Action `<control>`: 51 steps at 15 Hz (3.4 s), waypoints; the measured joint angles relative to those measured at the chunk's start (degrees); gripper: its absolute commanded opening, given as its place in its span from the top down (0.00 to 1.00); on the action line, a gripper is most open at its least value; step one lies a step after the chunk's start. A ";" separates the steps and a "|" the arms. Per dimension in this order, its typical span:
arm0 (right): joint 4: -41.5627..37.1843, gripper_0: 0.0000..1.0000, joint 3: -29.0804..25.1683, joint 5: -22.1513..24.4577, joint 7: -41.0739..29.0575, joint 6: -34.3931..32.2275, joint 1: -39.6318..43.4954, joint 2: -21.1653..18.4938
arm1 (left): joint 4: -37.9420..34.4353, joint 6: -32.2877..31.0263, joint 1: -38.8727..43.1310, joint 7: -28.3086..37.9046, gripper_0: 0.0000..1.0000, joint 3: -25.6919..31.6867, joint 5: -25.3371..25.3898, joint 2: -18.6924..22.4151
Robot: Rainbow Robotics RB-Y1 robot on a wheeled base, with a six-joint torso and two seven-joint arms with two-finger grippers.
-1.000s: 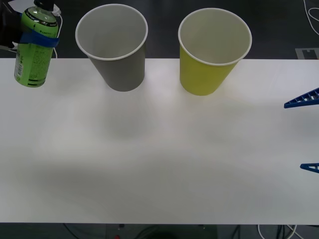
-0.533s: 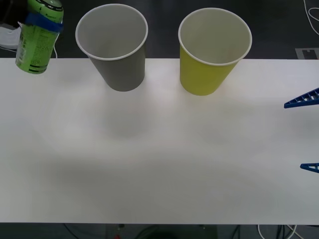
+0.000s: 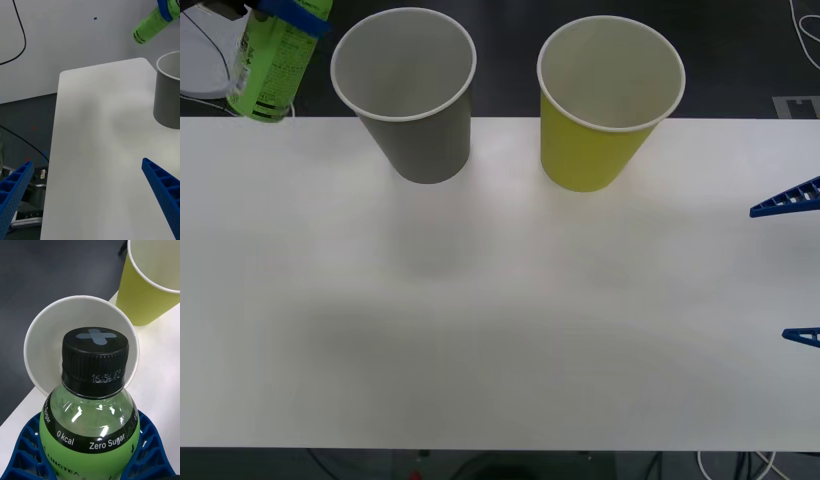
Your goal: Put the can into the green bin and the plastic bottle into the gray bin
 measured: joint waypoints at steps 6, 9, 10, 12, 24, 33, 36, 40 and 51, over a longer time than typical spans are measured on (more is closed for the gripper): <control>0.00 0.00 0.00 0.00 0.00 0.00 0.00 0.00 | 9.32 -0.83 -9.53 -1.02 1.00 -6.87 -1.24 -5.21; 0.00 0.00 0.00 0.00 0.00 0.00 0.00 0.00 | 13.68 -1.37 -12.26 -1.30 1.00 -7.46 -3.13 -9.01; 0.00 0.00 0.00 0.00 0.00 0.00 0.00 0.00 | 14.92 -1.79 -13.27 -1.40 1.00 -7.47 -4.77 -10.50; 0.00 0.00 0.00 0.00 0.00 0.00 0.00 0.00 | 17.47 -3.18 -15.46 -1.42 1.00 -7.45 -7.48 -13.26; 0.00 0.00 0.00 0.00 0.00 0.00 0.00 0.00 | 33.51 1.16 -22.20 -3.52 1.00 -7.39 -13.55 -25.68; 0.00 0.00 0.00 0.00 0.00 0.00 0.00 0.00 | 33.62 -1.04 -22.10 -4.50 1.00 -7.39 -15.10 -25.86; 0.00 0.00 0.00 0.00 0.00 0.00 0.00 0.00 | 33.62 -1.03 -22.15 -4.54 0.54 -7.39 -15.05 -25.80; 0.00 0.00 0.00 0.00 0.00 0.00 0.00 0.00 | 33.62 -1.05 -22.10 -4.66 0.00 -7.39 -14.89 -25.79; 0.00 0.00 0.00 0.00 0.00 0.00 0.00 0.00 | 33.62 -1.01 -22.09 -4.55 0.00 -7.38 -14.78 -25.46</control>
